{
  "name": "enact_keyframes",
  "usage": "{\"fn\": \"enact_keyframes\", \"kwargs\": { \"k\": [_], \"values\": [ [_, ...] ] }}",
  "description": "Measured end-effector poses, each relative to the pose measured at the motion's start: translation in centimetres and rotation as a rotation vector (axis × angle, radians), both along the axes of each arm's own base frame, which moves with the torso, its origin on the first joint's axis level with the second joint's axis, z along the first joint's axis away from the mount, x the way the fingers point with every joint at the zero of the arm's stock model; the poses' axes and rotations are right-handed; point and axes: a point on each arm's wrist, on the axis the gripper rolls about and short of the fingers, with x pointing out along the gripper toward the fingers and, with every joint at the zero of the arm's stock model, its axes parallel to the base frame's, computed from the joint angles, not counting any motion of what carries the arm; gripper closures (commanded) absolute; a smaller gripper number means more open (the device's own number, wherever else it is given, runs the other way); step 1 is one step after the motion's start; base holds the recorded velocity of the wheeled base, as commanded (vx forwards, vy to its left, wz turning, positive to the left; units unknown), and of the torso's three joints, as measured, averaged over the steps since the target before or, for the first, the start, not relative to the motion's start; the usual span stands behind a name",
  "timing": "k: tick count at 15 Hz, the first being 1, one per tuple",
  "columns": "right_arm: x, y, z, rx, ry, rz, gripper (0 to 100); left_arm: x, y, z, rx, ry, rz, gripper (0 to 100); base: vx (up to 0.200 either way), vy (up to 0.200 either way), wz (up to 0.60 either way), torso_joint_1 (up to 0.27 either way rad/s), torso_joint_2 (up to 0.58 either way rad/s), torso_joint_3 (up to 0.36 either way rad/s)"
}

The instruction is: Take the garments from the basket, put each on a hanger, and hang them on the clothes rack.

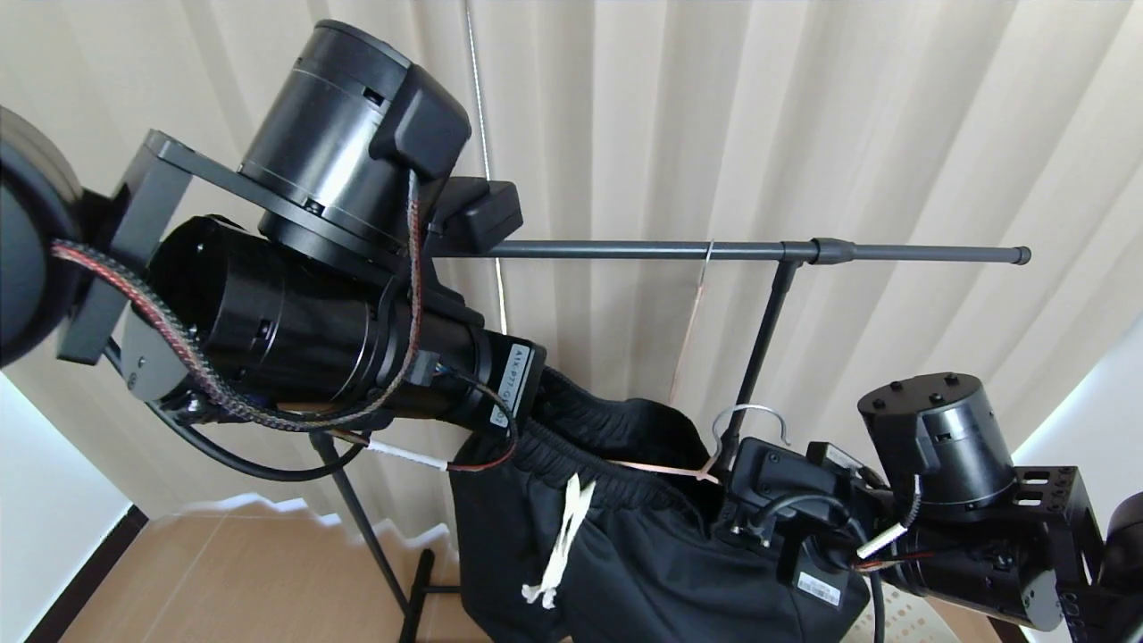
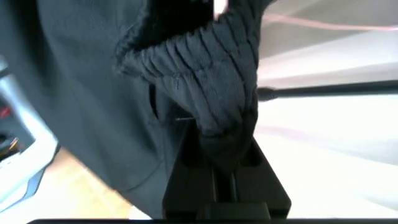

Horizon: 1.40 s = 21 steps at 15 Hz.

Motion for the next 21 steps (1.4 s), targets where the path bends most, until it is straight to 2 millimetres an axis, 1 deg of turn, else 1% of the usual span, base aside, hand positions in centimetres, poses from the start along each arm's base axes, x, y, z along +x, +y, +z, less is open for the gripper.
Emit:
{"fn": "enact_keyframes", "kwargs": {
  "k": [2, 4, 9, 12, 17, 21],
  "values": [
    [0.7, 0.3, 0.4, 0.082, -0.044, -0.038, 100, -0.2, 0.2, -0.5, 0.020, 0.020, -0.001, 100, 0.000, 0.000, 0.00, 0.000, 0.00, 0.000],
    [1.0, 0.3, 0.9, 0.176, -0.038, -0.100, 100, -0.6, 0.0, -1.7, 0.054, 0.049, -0.010, 100, 0.000, 0.000, 0.00, 0.000, 0.00, 0.000],
    [1.2, 0.4, 2.5, 0.278, -0.055, -0.140, 100, -2.0, -0.6, -4.4, 0.128, 0.107, -0.059, 100, 0.000, 0.000, 0.00, 0.000, 0.00, 0.000],
    [1.0, 0.3, 3.0, 0.298, -0.064, -0.136, 100, -2.5, -1.5, -5.6, 0.111, 0.105, -0.082, 100, 0.000, 0.000, 0.00, 0.000, 0.00, 0.000],
    [0.8, 0.3, 3.0, 0.307, -0.059, -0.119, 100, -2.8, -3.8, -6.2, 0.017, 0.133, -0.064, 100, 0.000, 0.000, 0.00, 0.000, 0.00, 0.000],
    [0.6, 0.8, 2.8, 0.304, -0.051, -0.105, 100, -2.3, -5.4, -5.7, -0.070, 0.149, -0.022, 100, 0.000, 0.000, 0.00, 0.000, 0.00, 0.000]
  ]
}}
